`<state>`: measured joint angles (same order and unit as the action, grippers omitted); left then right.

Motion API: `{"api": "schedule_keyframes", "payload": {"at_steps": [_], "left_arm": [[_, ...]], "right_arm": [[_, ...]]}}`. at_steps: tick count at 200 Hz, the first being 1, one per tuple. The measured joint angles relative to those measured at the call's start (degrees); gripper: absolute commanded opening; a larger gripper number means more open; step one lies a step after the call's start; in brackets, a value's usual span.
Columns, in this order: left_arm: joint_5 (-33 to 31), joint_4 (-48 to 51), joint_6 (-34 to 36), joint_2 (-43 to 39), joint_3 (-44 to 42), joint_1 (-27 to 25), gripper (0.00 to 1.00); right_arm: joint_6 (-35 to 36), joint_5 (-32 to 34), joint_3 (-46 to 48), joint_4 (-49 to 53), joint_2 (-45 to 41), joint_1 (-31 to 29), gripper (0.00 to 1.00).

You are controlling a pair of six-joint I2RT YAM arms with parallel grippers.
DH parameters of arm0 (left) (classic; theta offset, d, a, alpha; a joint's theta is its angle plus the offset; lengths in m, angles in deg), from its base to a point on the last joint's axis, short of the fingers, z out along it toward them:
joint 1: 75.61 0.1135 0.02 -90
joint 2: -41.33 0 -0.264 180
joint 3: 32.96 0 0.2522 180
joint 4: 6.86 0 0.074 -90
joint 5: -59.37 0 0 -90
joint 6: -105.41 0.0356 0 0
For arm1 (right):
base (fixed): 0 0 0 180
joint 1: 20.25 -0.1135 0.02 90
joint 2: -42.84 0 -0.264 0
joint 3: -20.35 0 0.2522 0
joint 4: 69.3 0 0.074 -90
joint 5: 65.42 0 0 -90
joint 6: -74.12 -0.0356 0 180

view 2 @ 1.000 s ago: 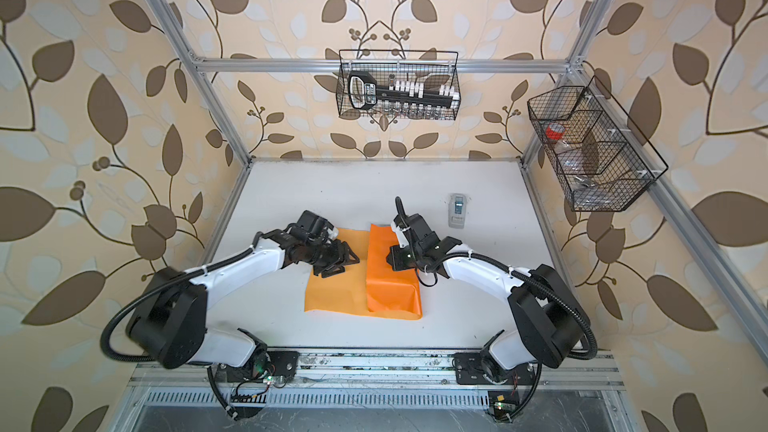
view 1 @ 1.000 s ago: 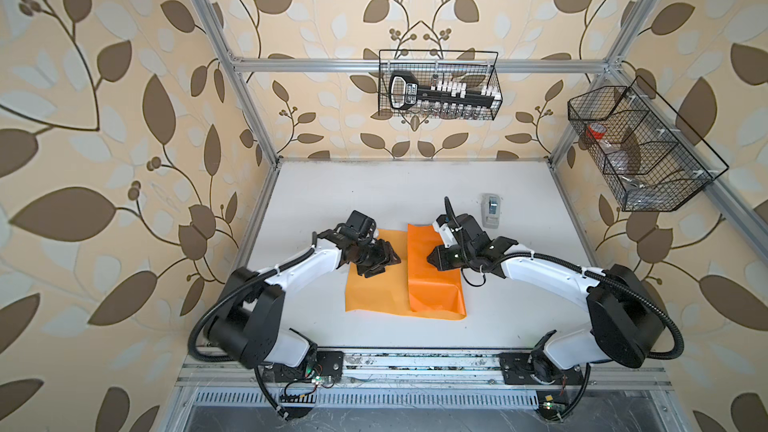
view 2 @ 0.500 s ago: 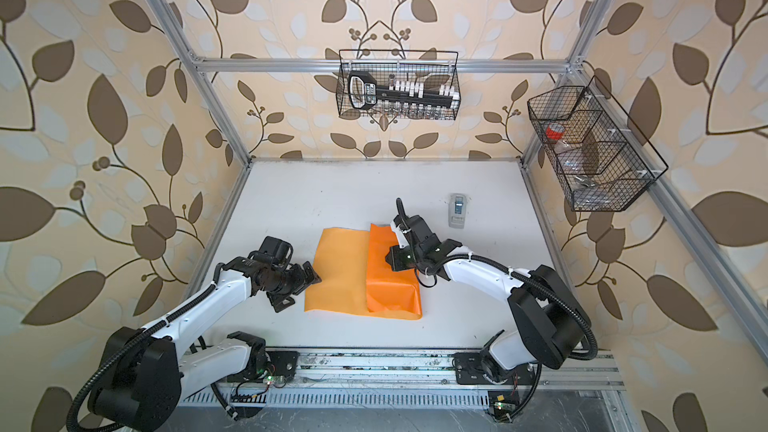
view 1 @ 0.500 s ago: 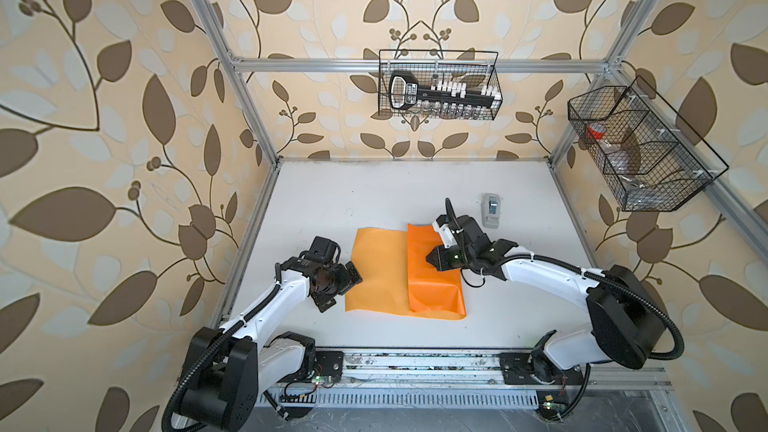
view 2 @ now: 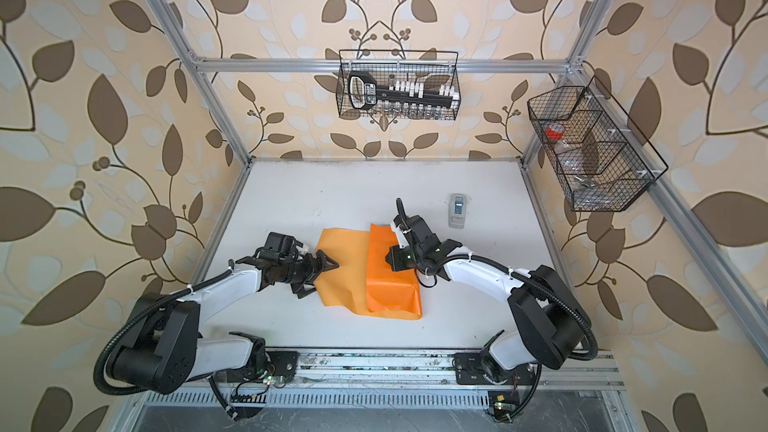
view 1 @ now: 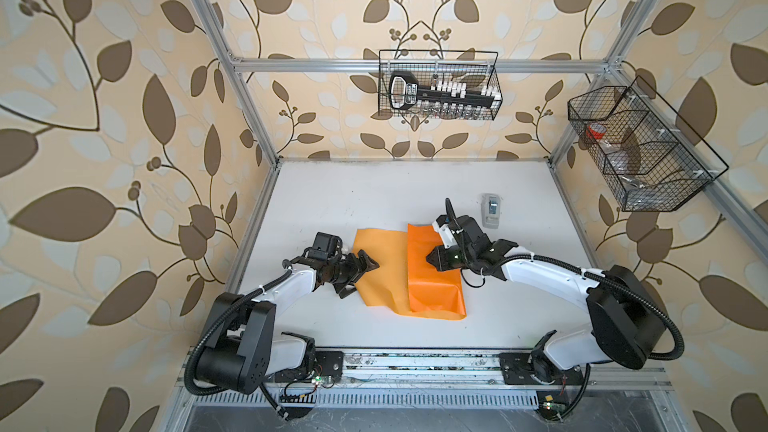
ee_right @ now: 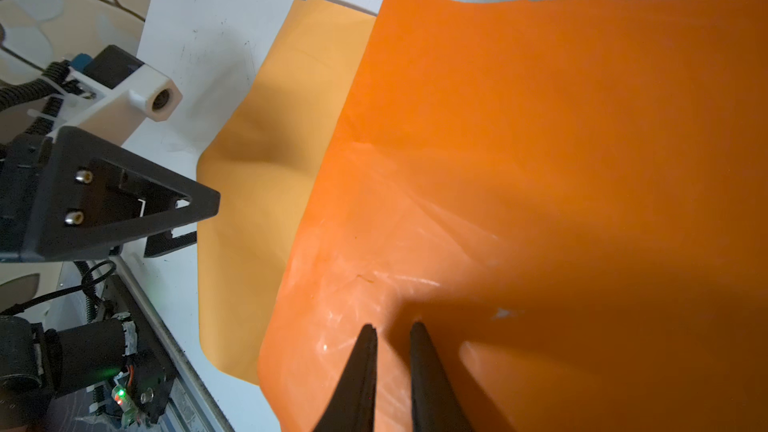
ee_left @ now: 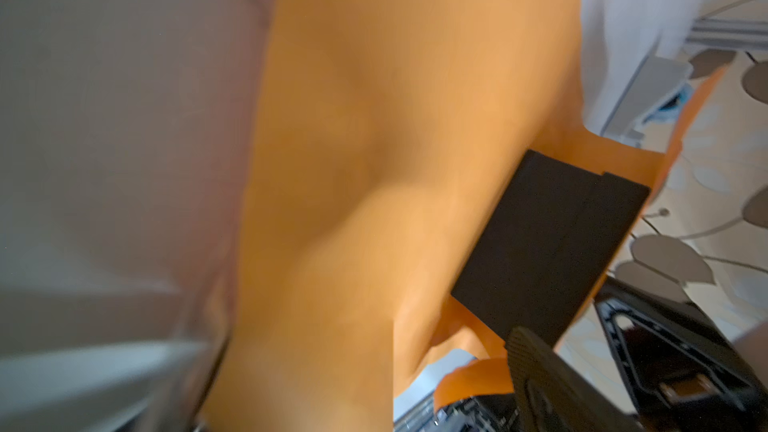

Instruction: Wrap the gift box in paper

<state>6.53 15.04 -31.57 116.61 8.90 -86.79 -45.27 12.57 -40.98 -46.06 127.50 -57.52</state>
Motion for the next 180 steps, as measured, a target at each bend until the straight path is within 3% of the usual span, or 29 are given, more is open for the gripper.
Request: {"api": "schedule_keyframes", "payload": {"at_steps": [46,107,180], "left_arm": [[3.41,-1.77,0.44,0.17,-0.87,-0.02,0.87],[-2.01,9.05,5.57,-9.77,5.03,-0.02,0.85],[-6.08,17.46,10.23,-0.02,10.01,-0.02,0.46]], "right_arm": [[0.00,0.00,0.00,0.02,0.00,0.00,0.18],[-0.02,0.00,-0.02,0.02,0.02,0.00,0.18],[-0.20,-0.02,-0.02,-0.11,0.13,0.00,0.18]]}}
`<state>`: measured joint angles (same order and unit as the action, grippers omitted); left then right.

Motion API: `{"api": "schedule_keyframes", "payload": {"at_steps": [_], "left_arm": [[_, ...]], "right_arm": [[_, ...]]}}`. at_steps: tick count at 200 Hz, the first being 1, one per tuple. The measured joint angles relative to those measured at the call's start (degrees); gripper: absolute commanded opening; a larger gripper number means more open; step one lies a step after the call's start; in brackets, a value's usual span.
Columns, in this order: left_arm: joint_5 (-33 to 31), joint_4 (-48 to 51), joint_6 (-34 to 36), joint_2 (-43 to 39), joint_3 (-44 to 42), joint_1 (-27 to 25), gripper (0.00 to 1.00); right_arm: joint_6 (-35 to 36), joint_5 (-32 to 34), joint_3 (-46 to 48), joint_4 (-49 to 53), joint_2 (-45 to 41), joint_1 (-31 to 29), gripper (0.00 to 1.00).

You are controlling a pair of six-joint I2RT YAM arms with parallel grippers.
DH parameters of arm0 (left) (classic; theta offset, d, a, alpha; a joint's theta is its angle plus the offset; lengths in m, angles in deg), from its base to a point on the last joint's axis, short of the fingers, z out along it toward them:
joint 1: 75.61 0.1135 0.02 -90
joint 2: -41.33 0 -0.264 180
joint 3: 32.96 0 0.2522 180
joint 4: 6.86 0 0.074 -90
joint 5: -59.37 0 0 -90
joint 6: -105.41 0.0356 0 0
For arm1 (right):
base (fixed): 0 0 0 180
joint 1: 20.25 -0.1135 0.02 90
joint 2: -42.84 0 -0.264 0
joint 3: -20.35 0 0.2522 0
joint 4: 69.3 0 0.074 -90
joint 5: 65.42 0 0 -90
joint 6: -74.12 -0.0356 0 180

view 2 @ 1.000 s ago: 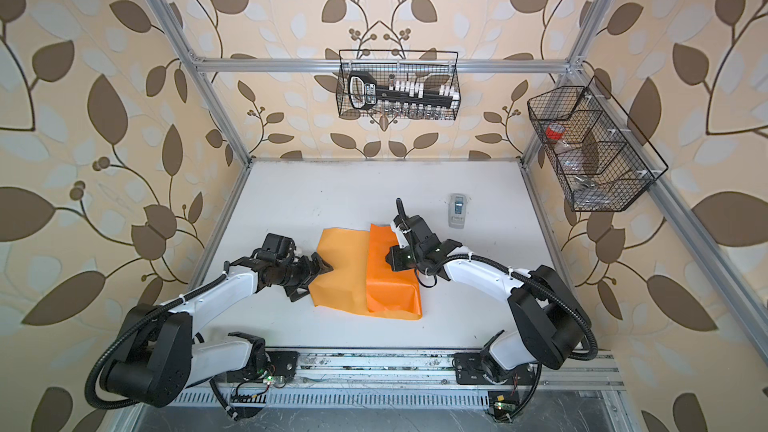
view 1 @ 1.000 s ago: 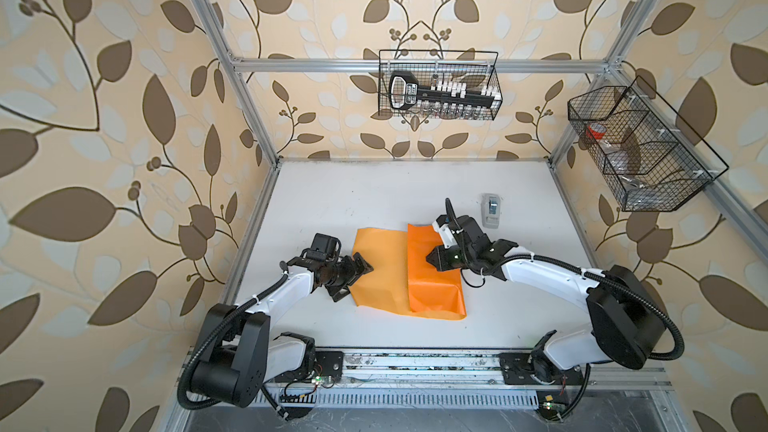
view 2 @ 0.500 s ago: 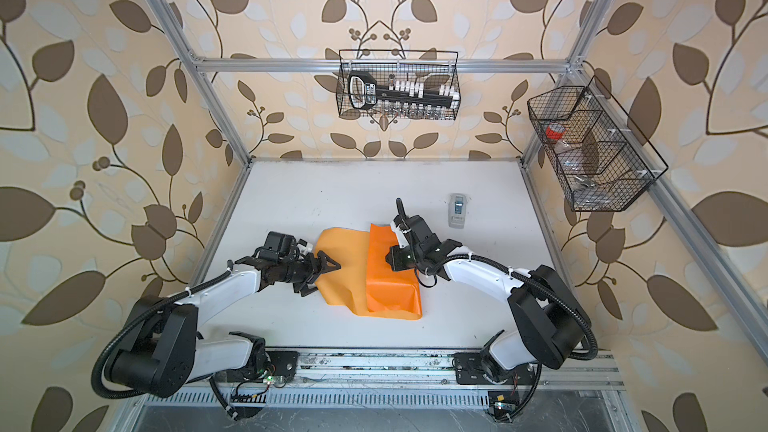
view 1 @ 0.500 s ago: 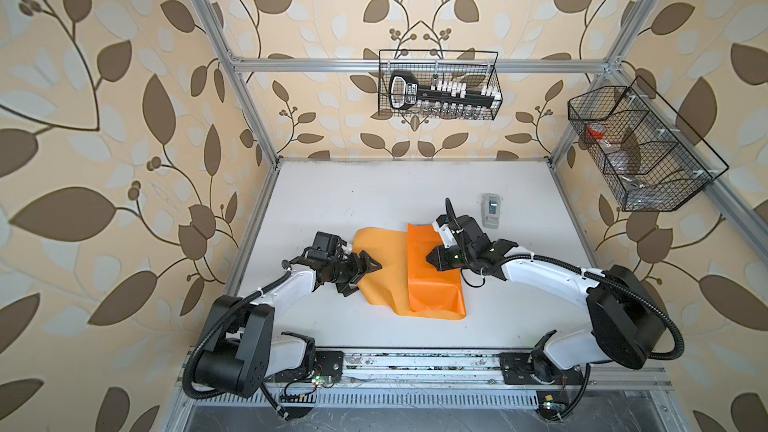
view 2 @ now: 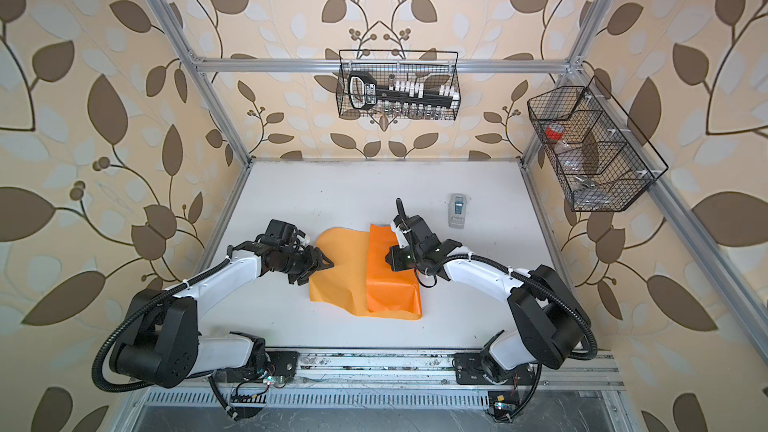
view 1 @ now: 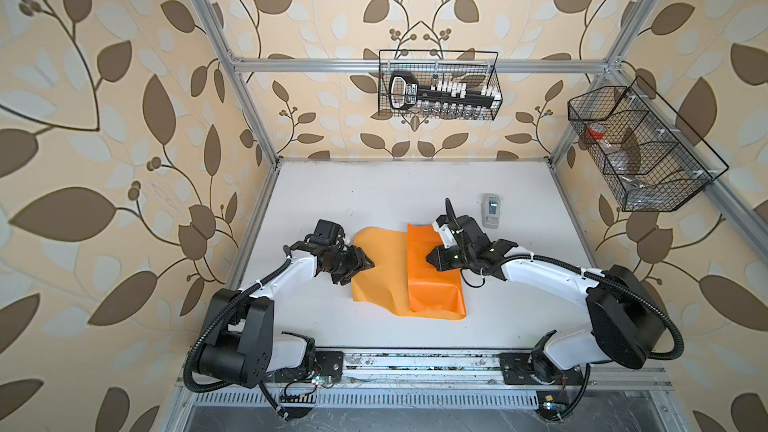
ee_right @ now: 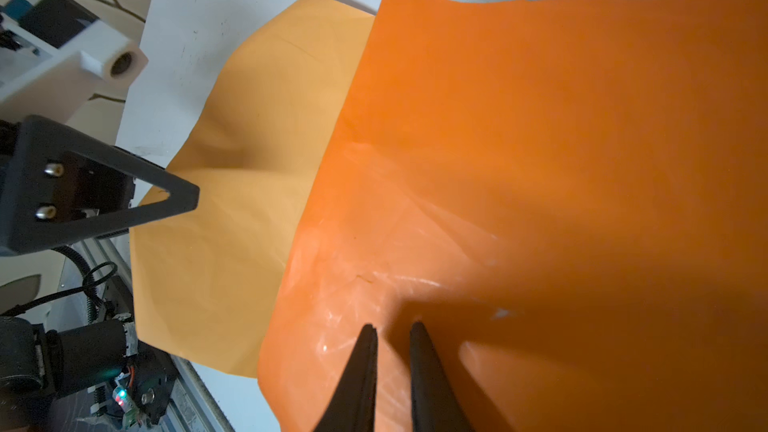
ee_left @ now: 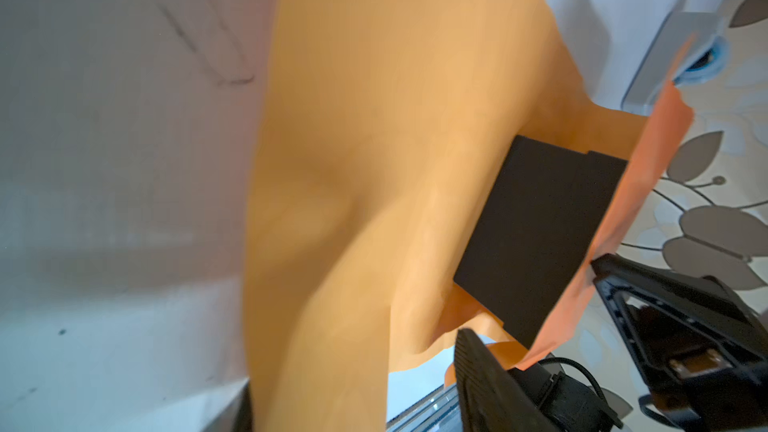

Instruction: Wrap the gift box in paper

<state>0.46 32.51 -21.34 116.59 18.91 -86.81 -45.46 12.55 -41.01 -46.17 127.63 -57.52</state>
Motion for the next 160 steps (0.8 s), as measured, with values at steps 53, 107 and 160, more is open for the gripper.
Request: {"api": "schedule_keyframes", "payload": {"at_steps": [53,107,160], "left_arm": [[3.30,1.05,0.02,-2.78,0.42,-0.07,0.14],[9.57,-1.42,-1.55,-3.13,5.20,-5.20,0.00],[10.71,-1.33,-2.51,-2.62,13.53,-13.27,0.00]], "right_arm": [[-0.02,0.02,0.00,0.00,0.02,0.00,0.18],[-0.24,-0.02,0.00,-0.44,0.26,-0.02,0.18],[-0.42,-0.02,0.00,-1.18,0.59,-0.11,0.17]]}}
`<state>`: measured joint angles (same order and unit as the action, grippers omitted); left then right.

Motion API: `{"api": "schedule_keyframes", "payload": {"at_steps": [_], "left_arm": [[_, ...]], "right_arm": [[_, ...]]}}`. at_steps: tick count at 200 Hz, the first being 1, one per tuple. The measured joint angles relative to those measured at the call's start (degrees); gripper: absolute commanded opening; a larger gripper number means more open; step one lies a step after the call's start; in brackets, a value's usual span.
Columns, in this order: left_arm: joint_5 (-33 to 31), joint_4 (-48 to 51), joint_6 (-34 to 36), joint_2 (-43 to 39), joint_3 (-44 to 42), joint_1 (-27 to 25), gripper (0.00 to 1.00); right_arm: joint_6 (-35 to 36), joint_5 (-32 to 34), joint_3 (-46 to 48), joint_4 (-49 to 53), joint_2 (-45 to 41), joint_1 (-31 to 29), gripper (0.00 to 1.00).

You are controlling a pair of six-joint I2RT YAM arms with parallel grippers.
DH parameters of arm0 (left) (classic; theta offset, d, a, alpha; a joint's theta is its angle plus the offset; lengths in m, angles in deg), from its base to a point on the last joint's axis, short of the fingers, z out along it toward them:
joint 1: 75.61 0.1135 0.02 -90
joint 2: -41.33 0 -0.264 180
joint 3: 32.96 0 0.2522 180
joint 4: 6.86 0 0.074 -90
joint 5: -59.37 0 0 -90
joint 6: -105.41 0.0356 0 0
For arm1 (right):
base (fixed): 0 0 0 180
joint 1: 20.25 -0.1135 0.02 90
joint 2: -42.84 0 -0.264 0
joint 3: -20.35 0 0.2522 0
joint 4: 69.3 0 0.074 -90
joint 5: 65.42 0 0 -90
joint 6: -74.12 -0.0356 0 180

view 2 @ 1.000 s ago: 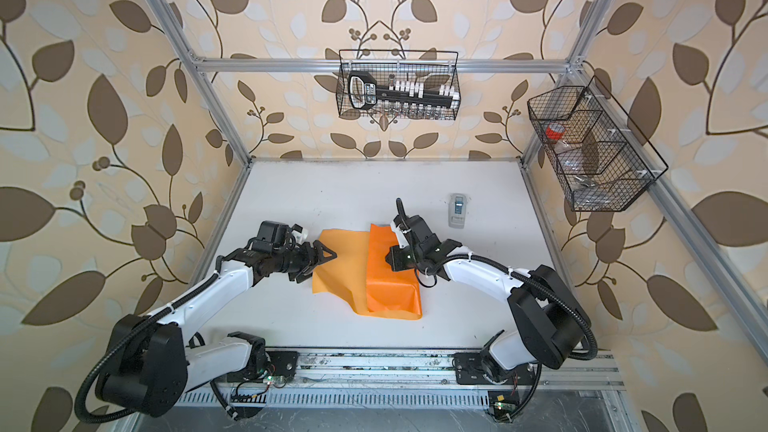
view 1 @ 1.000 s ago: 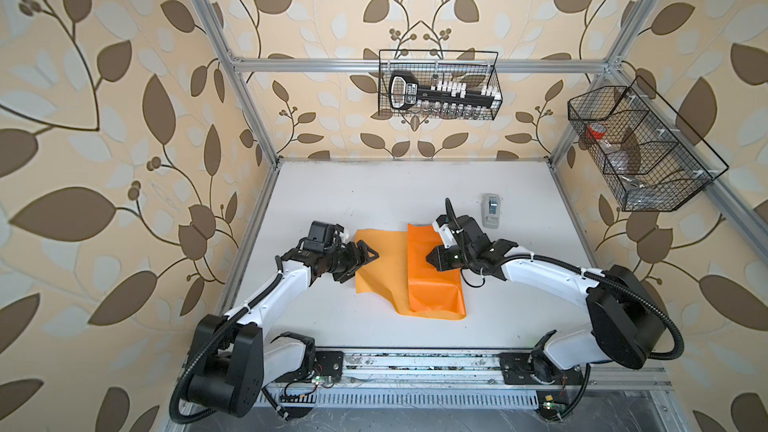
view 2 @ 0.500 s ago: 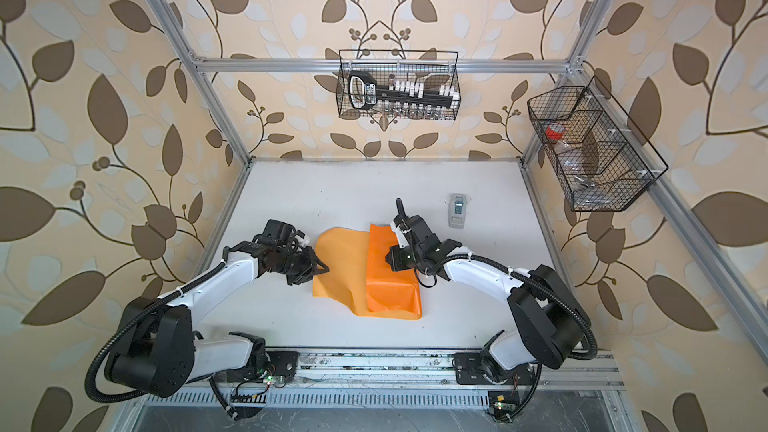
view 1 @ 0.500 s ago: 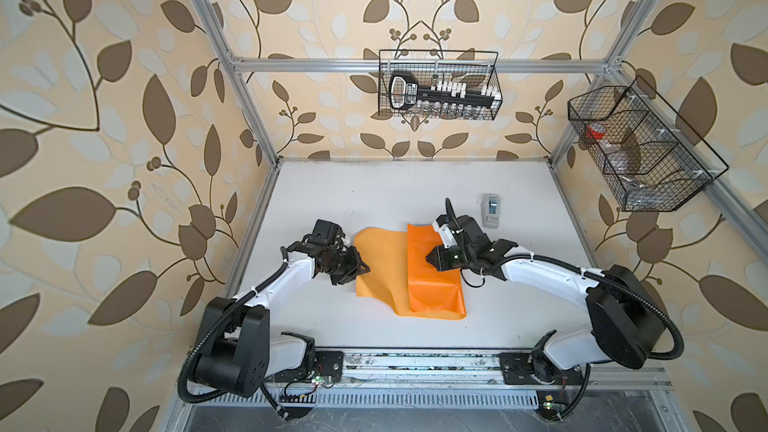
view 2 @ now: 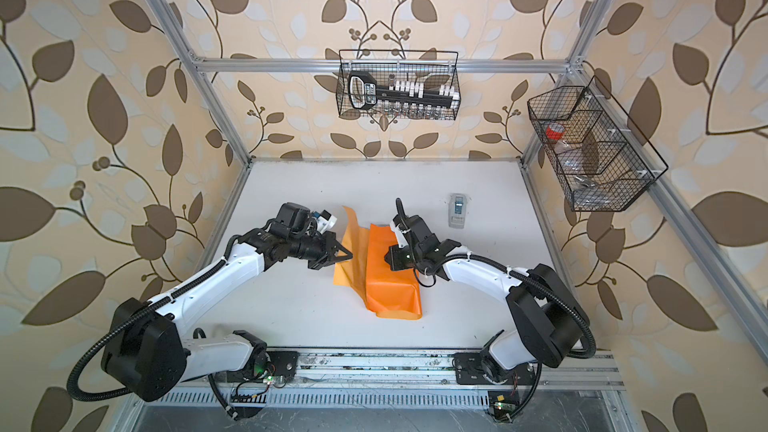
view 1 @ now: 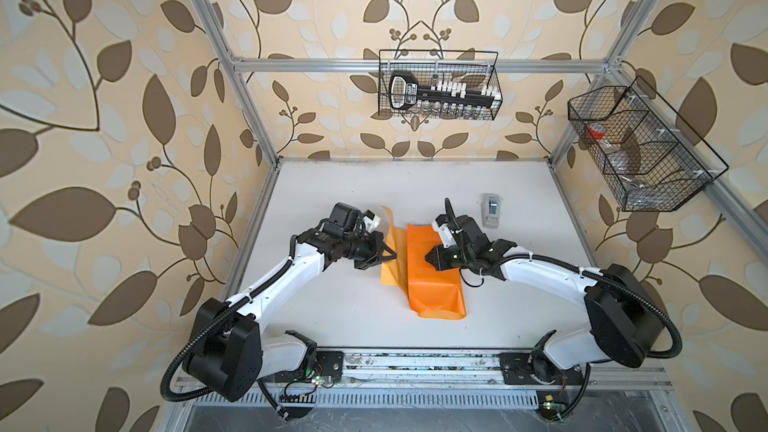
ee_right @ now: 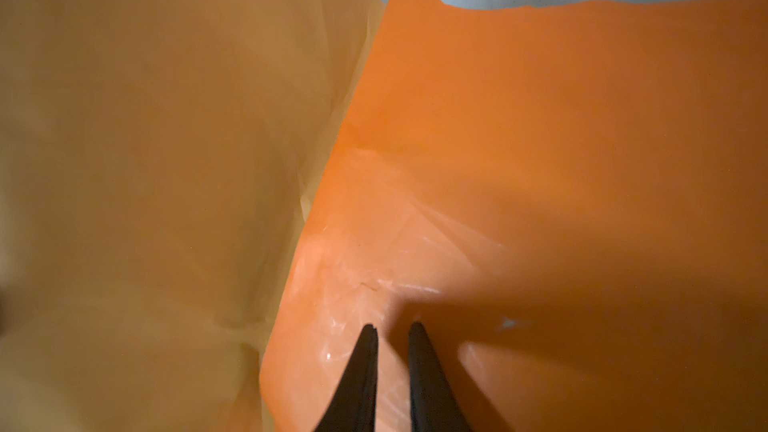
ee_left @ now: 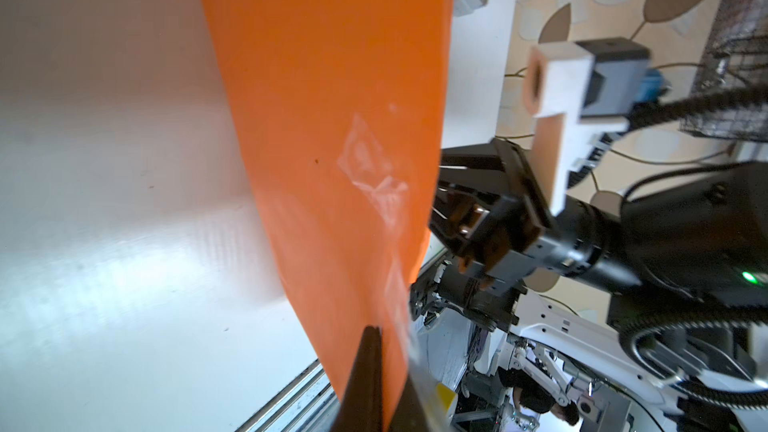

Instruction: Wrap the gift box in paper

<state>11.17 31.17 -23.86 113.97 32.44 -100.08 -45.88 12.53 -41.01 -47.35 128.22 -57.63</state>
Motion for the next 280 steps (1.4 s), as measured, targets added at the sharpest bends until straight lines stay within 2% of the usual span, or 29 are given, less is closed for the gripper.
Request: {"api": "schedule_keyframes", "payload": {"at_steps": [121,162,219,280], "left_arm": [[-0.85,1.27,-2.05,20.55,17.09,-12.72,0.00],[-4.70,4.76,-1.27,18.75,17.35,-12.33,0.00],[-14.14,17.22,2.97,4.22,12.17,-5.33,0.00],[-14.88,19.65,4.92,4.13,10.12,-4.42,0.00]], "right_arm": [[-1.49,-1.53,1.62,-4.87,0.83,0.13,0.17],[-1.95,-2.45,1.64,-6.36,1.29,0.22,0.17],[-1.95,-2.78,1.64,-6.69,1.38,0.09,0.18],[-2.19,-3.43,-0.15,-6.60,3.23,-0.35,0.18]]}}
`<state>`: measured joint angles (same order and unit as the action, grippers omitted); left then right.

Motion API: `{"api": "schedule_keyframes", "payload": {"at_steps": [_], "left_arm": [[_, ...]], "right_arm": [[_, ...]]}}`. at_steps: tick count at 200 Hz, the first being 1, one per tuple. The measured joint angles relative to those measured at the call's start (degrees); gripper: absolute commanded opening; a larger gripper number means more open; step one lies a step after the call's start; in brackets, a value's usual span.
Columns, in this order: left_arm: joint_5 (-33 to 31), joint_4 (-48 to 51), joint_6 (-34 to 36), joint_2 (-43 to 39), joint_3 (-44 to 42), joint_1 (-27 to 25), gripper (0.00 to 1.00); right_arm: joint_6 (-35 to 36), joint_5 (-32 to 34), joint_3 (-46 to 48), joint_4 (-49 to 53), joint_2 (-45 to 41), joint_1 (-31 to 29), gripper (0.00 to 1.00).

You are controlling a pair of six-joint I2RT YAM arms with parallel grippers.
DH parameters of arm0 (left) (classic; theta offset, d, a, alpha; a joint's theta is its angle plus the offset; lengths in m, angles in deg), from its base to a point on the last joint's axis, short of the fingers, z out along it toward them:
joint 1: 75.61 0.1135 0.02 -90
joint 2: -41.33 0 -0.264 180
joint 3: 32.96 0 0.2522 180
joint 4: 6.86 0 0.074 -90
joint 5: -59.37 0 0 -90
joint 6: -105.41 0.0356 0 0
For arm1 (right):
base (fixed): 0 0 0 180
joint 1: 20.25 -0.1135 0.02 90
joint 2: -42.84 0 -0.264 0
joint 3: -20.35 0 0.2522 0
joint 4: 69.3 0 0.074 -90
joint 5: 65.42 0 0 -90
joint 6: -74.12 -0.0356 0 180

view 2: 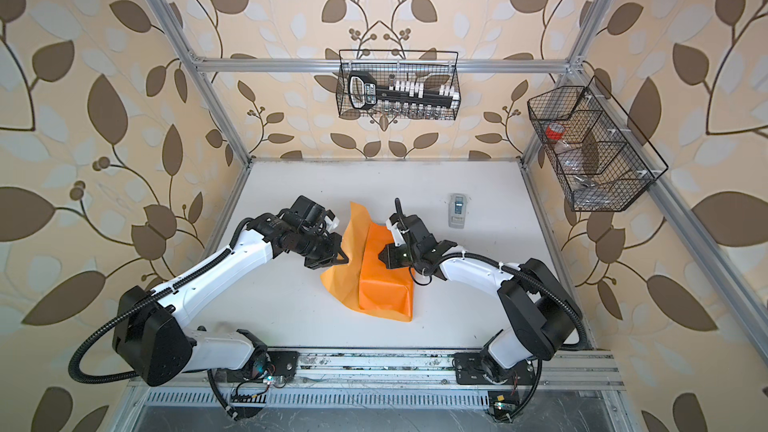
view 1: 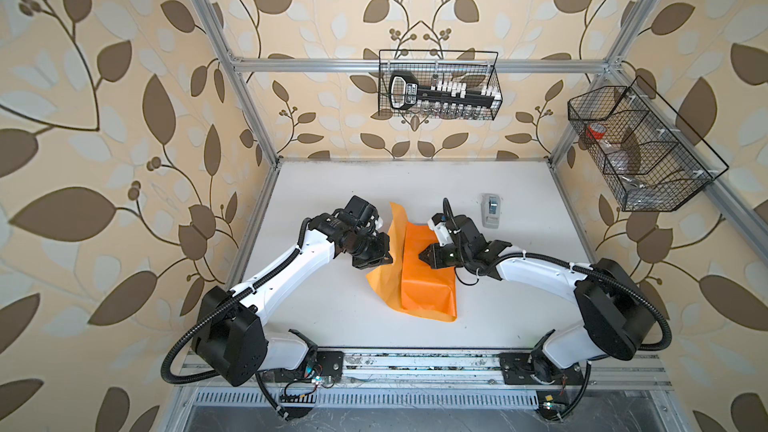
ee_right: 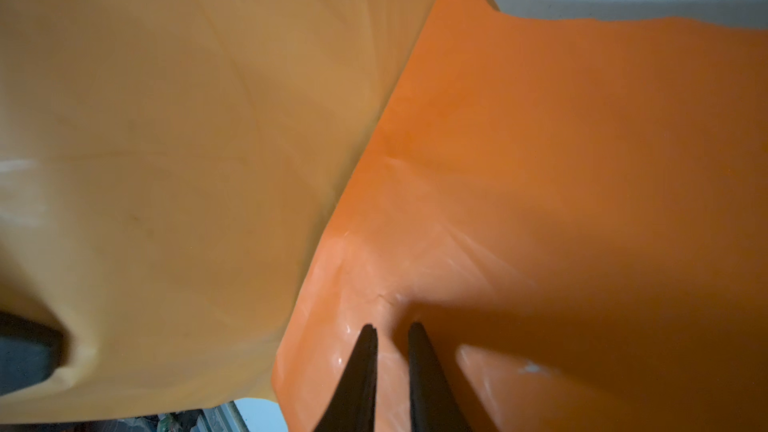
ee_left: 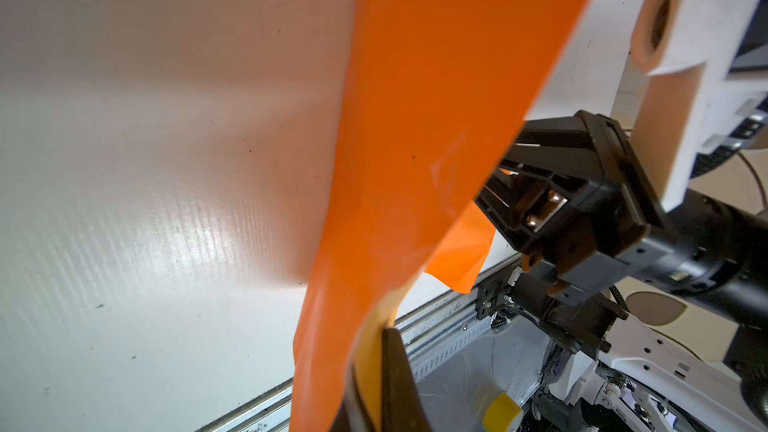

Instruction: Wrap the gift box in paper

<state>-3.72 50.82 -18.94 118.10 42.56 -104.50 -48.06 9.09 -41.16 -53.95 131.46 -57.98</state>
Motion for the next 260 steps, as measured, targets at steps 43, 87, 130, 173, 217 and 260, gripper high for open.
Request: {"api": "schedule_keyframes", "payload": {"at_steps": [43,87,130,173,217,260], "left_arm": [[0.09,-0.33,0.13,0.35,0.02,0.00,0.00],[-0.09,-0.13,0.20,0.35,1.07,0.00,0.00],[-0.39,0.13,0.52,0.39,1.46,0.00,0.00],[-0.42,0.79,0.55,0.07,1.57,0.00,0.00],[0.15,1.09,0.57,0.04,2.27,0.00,0.00],[1.29,0.90,0.48,0.04,2.27,0.00,0.00]], "right_arm": [[-0.44,0.02,-3.52,1.57,2.73,-1.22,0.18],[-0.63,0.02,-4.61,1.90,3.74,-1.53,0.18],[-1.14,-0.02,-4.72,1.73,3.65,-1.77,0.23],[-1.18,0.07,-4.76,3.87,2.49,-1.97,0.26],[-1.05,0.04,-4.76,5.18,1.97,-2.01,0.26],[-1.03,0.44,-5.60,6.60,2.05,-2.47,0.26]]}}
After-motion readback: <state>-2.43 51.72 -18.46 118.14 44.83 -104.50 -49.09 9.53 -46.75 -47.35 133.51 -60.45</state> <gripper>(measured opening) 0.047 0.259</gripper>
